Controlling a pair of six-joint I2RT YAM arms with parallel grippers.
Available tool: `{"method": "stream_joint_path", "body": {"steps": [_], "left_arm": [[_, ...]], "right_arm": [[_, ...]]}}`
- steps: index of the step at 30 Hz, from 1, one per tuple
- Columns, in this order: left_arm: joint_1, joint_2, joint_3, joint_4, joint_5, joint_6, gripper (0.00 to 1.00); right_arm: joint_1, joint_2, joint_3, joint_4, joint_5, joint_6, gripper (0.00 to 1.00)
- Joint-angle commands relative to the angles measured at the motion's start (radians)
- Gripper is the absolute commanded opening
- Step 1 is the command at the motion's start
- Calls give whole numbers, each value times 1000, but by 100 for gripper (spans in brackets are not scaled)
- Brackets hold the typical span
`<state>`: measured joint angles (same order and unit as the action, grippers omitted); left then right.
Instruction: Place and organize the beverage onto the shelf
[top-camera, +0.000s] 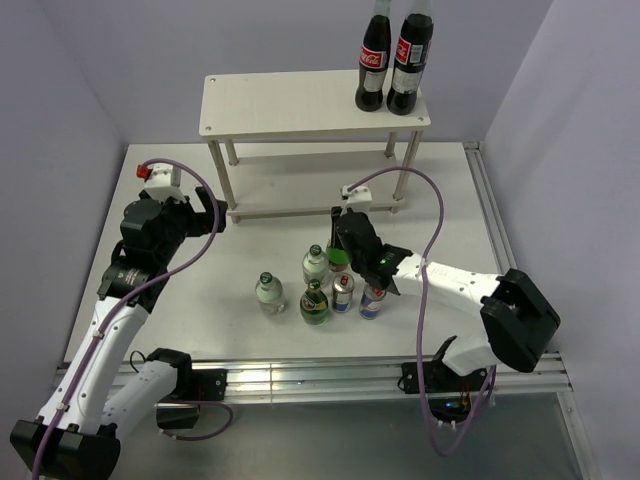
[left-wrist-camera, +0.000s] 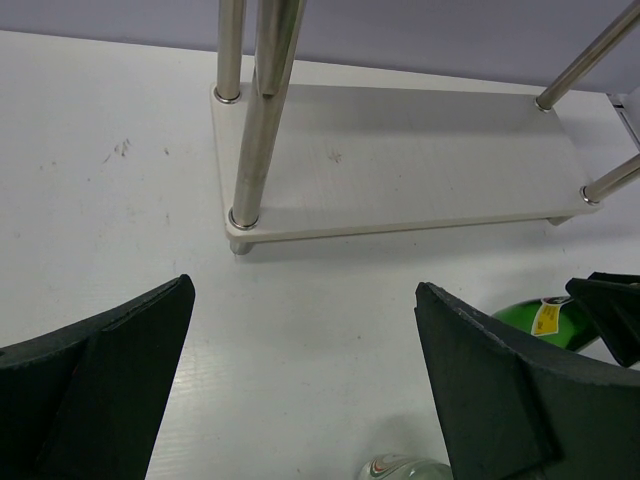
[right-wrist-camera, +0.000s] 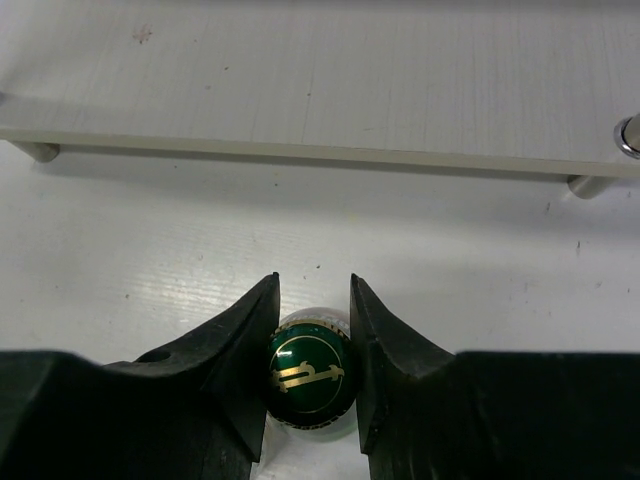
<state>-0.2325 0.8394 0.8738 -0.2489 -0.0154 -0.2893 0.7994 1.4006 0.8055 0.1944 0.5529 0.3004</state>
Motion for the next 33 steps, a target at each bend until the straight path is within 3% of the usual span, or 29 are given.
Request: {"method": "stream_joint_path", "body": {"steps": [1,9,21,27,33], "left_arm": [[-4,-2,10,34,26,16,99],[-4,3,8,36,25,16,99],[-4,10,7,39,37,18,99],[-4,18,7,40,40,19,98],[-4,24,7,39,45,22,98]], "right_arm": [[-8,-11,81,22,54,-23,0],[-107,9,256,-12,76,-90,0],[-308,168,504,-16,2,-118,0],[-405,264,572,10,-45,-75,0],[-427,333,601,74,-45,-69,0]]}}
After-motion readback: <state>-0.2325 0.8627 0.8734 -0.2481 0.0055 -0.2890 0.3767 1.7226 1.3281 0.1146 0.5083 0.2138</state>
